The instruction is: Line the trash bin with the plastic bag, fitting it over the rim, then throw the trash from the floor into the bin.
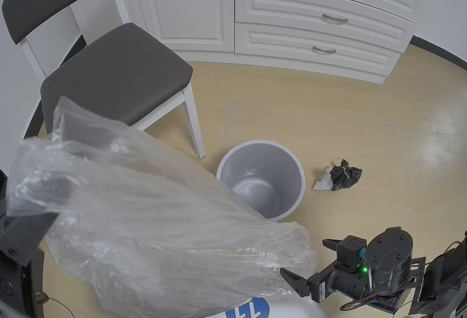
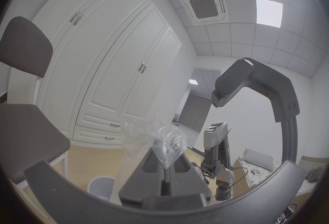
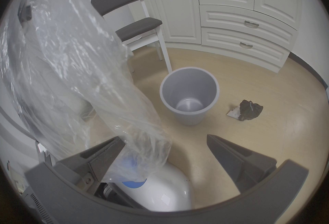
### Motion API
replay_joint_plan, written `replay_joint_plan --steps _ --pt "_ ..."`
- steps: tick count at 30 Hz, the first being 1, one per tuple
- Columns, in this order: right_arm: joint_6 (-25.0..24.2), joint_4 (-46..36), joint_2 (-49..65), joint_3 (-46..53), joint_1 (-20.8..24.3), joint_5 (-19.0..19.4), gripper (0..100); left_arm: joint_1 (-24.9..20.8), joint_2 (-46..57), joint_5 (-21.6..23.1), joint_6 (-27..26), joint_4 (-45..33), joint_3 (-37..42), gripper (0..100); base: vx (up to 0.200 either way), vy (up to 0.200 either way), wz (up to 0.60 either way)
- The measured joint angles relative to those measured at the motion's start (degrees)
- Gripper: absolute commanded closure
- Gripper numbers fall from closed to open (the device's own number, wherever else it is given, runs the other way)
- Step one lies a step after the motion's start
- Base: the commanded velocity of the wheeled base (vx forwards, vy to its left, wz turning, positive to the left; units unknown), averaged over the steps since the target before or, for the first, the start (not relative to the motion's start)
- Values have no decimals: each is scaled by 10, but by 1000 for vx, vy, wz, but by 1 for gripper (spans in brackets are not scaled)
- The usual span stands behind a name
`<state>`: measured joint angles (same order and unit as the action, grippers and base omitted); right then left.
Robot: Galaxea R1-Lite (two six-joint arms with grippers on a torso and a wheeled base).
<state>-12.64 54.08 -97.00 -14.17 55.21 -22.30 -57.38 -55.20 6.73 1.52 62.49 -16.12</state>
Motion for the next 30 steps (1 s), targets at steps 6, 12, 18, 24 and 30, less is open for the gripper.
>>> replay_joint_plan --steps 6,12,18,24,30 --pt "-42 42 -2 -11 -1 9 0 -13 15 1 0 2 -5 100 0 0 0" --pt "-56 84 -4 -12 -1 34 0 -39 32 1 0 3 -11 100 0 0 0" --pt "-79 123 -6 -12 -1 50 0 -44 42 1 -1 3 -16 100 0 0 0" --pt "-111 196 -10 -12 -1 73 0 -44 52 1 -1 3 -24 100 0 0 0" --pt "-116 269 -21 9 -1 97 0 -44 59 0 -1 3 -30 100 0 0 0"
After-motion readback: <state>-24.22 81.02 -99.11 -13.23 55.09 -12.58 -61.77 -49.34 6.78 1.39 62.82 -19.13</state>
